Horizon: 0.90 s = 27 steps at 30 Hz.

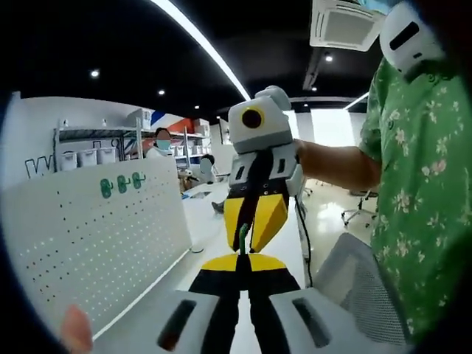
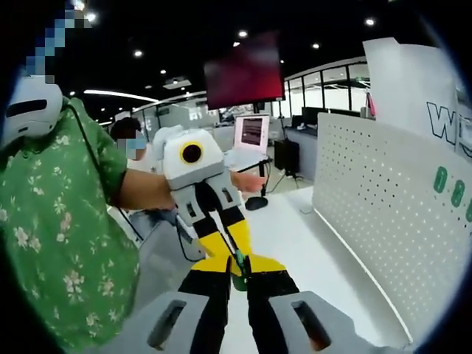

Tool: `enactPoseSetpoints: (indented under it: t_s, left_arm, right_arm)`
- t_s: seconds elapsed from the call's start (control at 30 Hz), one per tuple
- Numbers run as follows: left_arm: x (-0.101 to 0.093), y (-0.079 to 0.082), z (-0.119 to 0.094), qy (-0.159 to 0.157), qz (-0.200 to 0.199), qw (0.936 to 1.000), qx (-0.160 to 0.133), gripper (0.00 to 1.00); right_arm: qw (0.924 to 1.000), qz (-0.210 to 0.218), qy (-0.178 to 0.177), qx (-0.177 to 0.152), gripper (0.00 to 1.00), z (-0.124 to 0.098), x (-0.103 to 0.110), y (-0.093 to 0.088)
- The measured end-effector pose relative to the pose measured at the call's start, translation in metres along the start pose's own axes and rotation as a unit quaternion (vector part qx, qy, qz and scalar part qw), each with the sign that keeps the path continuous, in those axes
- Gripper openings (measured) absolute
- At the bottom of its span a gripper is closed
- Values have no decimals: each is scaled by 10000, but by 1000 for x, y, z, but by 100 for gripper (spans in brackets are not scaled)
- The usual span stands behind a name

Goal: Insert the hook assembly into the mounting plate slot until the hook locks in place.

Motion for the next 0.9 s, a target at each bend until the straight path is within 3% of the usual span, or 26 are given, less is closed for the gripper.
enactPoseSetpoints:
  t_s: [0.17,0.37,0.53,0.67,0.73,0.9]
  left_arm:
    - [12,-2,-3,239,-287,9992,-152,2]
    - [31,-5,-9,722,-530,9955,-293,2]
    - [42,-2,-15,1101,-669,9903,-512,2]
    - [48,-1,-18,1457,-516,9861,-605,2]
    - [45,0,-17,1453,-438,9865,-614,2]
    - [41,5,-17,1538,-247,9852,-714,2]
  right_arm:
    - [9996,206,-135,-121,10,-4,-7,-1]
    - [9954,804,-438,-274,10,-6,-24,-7]
    - [9859,1521,-510,-476,10,-2,-38,-13]
    - [9771,1968,-349,-733,10,3,-42,-12]
    - [9692,2276,-181,-922,10,3,-43,-8]
    - [9648,2471,-205,-878,10,5,-49,-9]
Point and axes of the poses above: the point that each gripper's makers call its tool centre point, and the gripper's own axes: z roughly forward along the fingers, x roughly to its left, y roughly out of its top, the point moved 2 cm from there along -z, roughly backward along the fingers, and after that the axes turned 14 degrees about x, right-handed, at the moved point
